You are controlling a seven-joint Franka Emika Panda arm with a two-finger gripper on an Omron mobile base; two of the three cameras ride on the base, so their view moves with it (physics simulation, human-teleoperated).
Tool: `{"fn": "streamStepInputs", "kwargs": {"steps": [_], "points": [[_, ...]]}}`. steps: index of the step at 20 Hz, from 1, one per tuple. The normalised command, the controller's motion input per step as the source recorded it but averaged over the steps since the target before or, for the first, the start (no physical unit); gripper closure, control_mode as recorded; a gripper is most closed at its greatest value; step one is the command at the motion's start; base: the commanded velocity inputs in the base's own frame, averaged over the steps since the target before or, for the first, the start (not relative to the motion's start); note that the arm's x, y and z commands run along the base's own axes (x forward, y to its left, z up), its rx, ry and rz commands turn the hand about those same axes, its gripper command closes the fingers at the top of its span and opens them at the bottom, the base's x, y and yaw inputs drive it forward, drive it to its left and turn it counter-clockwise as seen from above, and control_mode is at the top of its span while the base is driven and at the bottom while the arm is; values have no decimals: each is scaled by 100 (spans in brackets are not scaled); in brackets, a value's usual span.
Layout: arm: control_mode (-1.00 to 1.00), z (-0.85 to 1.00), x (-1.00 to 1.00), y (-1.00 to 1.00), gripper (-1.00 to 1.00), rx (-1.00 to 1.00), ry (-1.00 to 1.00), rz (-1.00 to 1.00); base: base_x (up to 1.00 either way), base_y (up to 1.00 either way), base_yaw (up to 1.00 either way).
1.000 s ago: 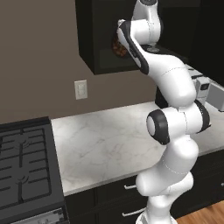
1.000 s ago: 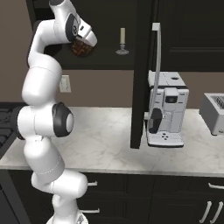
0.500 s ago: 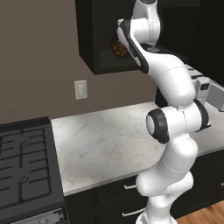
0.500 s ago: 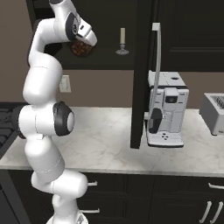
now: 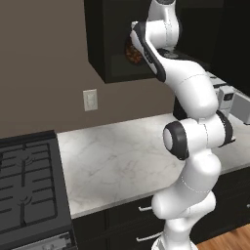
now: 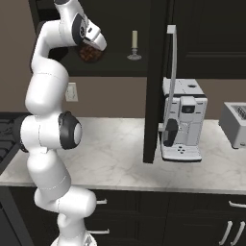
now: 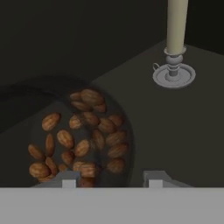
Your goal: Pick the jar and candle from the dining table and place them in the open cabinet. Close the cabinet after placing the objects.
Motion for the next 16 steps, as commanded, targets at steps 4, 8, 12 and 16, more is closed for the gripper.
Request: {"fn": "streamStepInputs", "kwargs": {"steps": [4, 8, 12, 16], "points": [[-100, 0, 0, 0, -100, 0, 0, 0, 0, 0, 0], [-100, 0, 0, 0, -100, 0, 0, 0, 0, 0, 0], [-100, 0, 0, 0, -100, 0, 0, 0, 0, 0, 0], [-100, 0, -1, 0, -100, 0, -14, 0, 0, 0, 0]]}}
